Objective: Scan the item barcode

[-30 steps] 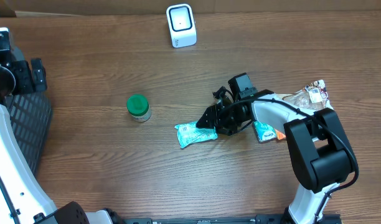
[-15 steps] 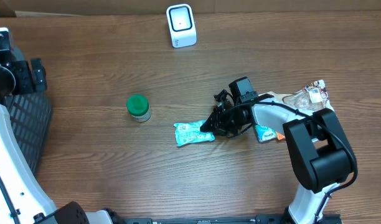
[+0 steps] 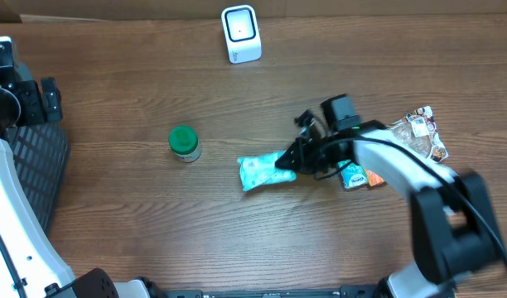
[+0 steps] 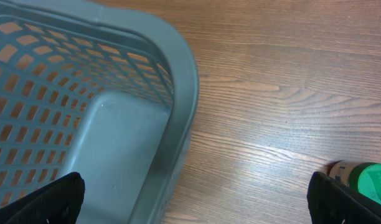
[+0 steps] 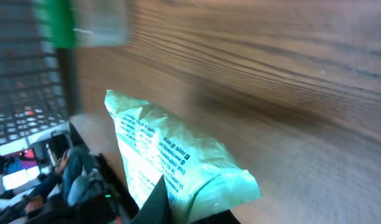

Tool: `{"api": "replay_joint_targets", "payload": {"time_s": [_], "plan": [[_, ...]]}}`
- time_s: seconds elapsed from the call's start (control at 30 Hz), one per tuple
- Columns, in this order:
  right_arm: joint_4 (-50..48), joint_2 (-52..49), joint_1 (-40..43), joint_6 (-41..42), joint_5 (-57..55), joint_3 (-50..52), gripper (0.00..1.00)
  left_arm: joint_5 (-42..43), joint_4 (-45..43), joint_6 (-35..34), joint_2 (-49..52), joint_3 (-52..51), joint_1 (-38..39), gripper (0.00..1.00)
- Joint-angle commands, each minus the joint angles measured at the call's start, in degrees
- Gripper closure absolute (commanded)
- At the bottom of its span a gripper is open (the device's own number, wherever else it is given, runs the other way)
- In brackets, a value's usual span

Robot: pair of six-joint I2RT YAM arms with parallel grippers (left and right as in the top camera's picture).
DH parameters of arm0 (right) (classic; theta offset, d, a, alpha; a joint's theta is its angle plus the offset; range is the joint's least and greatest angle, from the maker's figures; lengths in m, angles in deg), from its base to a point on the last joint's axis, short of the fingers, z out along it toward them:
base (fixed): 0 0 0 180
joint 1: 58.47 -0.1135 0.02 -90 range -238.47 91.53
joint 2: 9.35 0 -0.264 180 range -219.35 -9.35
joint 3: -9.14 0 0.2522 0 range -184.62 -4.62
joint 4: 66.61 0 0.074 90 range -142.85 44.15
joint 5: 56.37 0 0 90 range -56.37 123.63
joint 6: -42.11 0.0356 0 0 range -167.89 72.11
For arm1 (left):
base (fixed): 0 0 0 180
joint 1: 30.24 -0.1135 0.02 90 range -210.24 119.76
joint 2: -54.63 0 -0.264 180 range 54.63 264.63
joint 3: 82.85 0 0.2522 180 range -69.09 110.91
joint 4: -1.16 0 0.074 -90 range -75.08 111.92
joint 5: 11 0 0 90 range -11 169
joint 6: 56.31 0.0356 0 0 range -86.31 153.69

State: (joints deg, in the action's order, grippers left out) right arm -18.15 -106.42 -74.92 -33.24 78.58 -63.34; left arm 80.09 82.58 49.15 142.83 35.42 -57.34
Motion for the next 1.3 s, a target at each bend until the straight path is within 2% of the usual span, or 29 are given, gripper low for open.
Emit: {"api": "replay_joint_targets", "payload": {"time_s": [0.0, 0.27, 0.5, 0.6, 0.73, 0.93, 1.1, 1.27], "plan": [[1.86, 10.19, 1.57, -1.20, 1.62, -1.70, 0.96, 0.02, -0.20, 1.27, 0.31, 0.24, 0.11, 0.00], [6.67, 27.47, 2.05, 2.23, -2.67, -1.79, 0.96, 0.02, -0.20, 1.27, 0.31, 0.24, 0.11, 0.00], [10.54, 34.84, 2.05, 5.81, -7.41, -1.79, 0.96, 0.02, -0.20, 1.27, 0.31, 0.24, 0.11, 0.00], [12.22, 35.08, 2.05, 8.07, -9.22, -1.79, 0.96, 0.02, -0.17, 1.27, 0.31, 0.24, 0.11, 0.00], [14.10, 34.97, 1.95, 15.34, -13.33, -1.79, 0.96, 0.02, -0.20, 1.27, 0.31, 0.24, 0.11, 0.00], [12.79, 34.56, 1.95, 19.89, -13.38, -1.79, 0.96, 0.02, -0.20, 1.27, 0.31, 0.24, 0.11, 0.00], [8.13, 31.21, 1.95, 15.28, -6.60, -1.81, 0.96, 0.02, -0.20, 1.27, 0.31, 0.24, 0.11, 0.00], [8.26, 26.53, 1.95, 12.31, -5.09, -3.32, 0.96, 0.02, -0.20, 1.27, 0.31, 0.24, 0.11, 0.00]]}}
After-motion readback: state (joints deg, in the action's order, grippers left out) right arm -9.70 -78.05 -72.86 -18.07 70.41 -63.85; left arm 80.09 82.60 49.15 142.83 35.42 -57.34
